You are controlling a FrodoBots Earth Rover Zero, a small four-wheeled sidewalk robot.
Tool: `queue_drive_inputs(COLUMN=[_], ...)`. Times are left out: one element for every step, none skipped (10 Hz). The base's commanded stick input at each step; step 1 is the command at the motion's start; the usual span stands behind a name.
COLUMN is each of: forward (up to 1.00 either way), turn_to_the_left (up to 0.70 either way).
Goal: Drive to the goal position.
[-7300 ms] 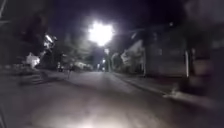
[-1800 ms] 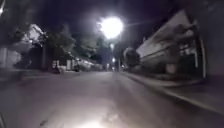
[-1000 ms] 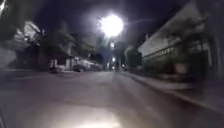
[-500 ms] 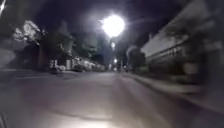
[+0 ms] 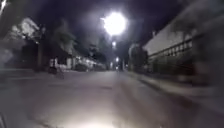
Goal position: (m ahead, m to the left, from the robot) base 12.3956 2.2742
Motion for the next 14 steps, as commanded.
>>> queue_drive_inputs(forward=[0.7,0.7,0.7,0.7,0.7,0.7,0.7,0.7,0.7,0.7,0.7,0.7,0.7,0.7], turn_to_the_left=[0.0,0.0,-0.03,-0.16,-0.3,-0.35,-0.35,-0.35,-0.35,-0.35,-0.35,-0.35,0.0,0.0])
